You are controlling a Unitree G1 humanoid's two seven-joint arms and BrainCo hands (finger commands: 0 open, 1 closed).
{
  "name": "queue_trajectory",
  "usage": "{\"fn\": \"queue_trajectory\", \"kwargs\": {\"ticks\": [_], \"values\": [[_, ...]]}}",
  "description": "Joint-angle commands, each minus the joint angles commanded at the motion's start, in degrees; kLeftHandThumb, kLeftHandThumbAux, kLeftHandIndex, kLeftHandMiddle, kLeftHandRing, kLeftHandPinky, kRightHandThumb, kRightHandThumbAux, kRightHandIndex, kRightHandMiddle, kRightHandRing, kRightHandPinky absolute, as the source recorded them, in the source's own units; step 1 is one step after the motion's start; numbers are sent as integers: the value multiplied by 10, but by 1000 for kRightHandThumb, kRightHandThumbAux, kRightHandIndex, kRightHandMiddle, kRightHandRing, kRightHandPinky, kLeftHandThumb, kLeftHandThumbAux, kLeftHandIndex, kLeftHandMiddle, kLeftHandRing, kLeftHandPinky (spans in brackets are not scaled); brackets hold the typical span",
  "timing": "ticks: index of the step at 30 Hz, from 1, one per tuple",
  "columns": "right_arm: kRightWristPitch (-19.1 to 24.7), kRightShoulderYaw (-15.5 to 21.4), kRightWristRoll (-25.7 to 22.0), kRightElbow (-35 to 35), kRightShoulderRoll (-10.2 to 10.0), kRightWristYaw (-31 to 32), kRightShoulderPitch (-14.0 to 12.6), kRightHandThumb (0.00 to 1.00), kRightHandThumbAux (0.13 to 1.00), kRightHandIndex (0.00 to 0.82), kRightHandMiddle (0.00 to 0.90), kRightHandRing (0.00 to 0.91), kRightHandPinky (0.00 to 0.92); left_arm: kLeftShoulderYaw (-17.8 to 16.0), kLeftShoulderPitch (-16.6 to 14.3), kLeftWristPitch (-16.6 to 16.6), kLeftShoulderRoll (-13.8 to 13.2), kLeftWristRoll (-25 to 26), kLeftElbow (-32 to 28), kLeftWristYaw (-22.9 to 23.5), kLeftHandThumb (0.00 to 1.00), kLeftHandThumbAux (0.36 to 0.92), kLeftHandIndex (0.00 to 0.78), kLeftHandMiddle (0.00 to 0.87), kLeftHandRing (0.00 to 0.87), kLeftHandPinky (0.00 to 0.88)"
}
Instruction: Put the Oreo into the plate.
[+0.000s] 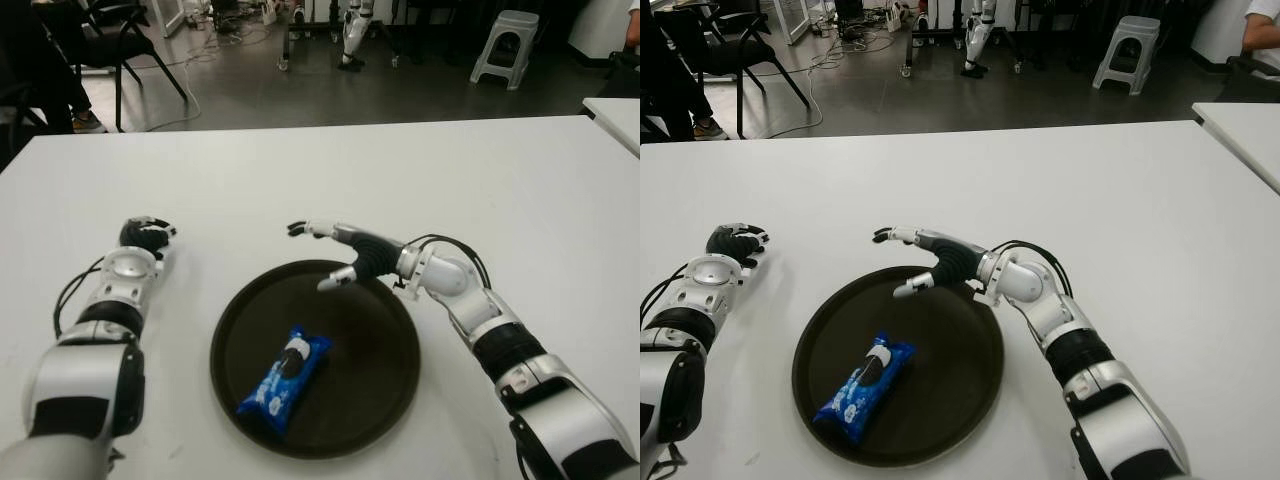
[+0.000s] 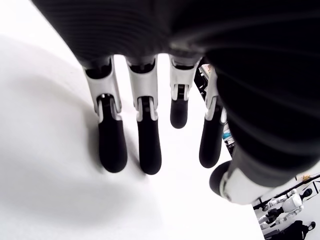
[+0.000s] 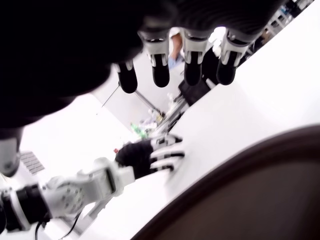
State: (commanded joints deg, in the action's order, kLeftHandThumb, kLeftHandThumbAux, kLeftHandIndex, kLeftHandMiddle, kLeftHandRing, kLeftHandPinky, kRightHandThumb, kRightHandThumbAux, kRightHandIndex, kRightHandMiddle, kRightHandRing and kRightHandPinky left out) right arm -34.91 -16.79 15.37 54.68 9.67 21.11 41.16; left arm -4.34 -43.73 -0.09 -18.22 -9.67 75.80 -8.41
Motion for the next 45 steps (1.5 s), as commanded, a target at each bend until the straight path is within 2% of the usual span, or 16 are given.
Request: {"fn": "queue_trajectory", "kwargs": {"ticks": [5,10,17,22,25,31,40,45], "values": [[13,10,17,56,9,-63,34,3,337,0,0,0,0,2,-1,2,-1,-1,0,1,676,728,397,124,136,145],[60,27,34,148,25,-171,89,0,374,0,0,0,0,-3,2,-5,-2,6,1,6,678,728,398,125,141,152],[80,61,19,188,25,-254,106,0,480,0,0,0,0,-4,4,-7,-3,5,2,7,676,728,397,124,139,159],[119,102,-2,210,32,-304,106,0,545,0,0,0,0,-6,4,-6,-4,5,3,5,674,727,397,136,155,190],[150,118,-6,223,37,-318,96,0,564,0,0,0,0,-5,4,-5,-5,4,3,5,672,727,397,143,160,195],[183,140,-9,228,43,-341,78,0,592,0,0,0,0,-4,5,-5,-6,2,2,9,671,729,397,139,155,164],[210,176,-21,233,42,-351,65,0,611,0,0,0,12,-5,9,-14,-6,4,0,11,675,728,397,140,154,157],[235,224,-58,236,40,-330,69,0,625,11,12,11,33,-2,12,-19,-8,0,2,7,675,728,397,171,190,206]]}}
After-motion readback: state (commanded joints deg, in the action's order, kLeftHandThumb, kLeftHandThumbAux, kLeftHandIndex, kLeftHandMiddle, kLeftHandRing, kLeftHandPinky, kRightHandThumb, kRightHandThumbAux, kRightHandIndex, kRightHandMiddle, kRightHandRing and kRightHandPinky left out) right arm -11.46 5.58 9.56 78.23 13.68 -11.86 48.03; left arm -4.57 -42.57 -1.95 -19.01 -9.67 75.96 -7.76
